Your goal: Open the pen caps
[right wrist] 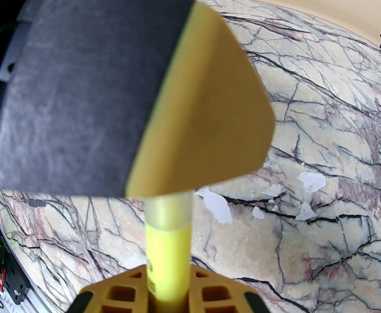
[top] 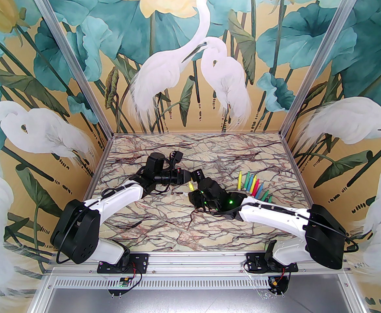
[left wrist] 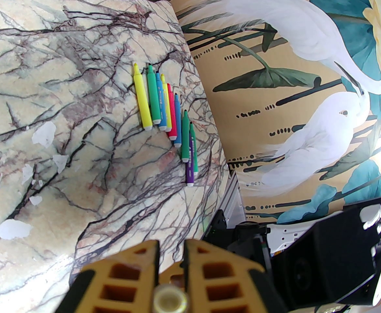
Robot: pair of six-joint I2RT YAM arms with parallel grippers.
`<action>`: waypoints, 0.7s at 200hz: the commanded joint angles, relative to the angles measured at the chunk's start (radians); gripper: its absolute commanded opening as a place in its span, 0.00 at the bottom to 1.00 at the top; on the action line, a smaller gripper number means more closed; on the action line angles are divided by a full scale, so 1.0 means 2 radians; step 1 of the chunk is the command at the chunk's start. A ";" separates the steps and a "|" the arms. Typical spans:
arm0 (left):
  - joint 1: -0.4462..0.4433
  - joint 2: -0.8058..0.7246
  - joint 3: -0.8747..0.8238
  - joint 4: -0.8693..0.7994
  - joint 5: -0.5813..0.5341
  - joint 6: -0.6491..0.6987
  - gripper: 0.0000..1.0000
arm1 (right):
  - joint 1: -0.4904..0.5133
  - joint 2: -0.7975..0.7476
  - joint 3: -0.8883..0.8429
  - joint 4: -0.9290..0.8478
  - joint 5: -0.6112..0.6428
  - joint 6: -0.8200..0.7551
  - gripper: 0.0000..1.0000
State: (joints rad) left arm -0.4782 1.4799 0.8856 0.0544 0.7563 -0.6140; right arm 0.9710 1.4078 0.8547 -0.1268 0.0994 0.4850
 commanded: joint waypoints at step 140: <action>0.017 0.031 0.004 0.032 -0.040 -0.052 0.00 | -0.001 -0.054 -0.100 -0.017 -0.013 0.014 0.06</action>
State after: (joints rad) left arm -0.5026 1.5326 0.8856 0.0570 0.7689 -0.6888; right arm 0.9672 1.3319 0.7128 -0.0319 0.0841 0.4931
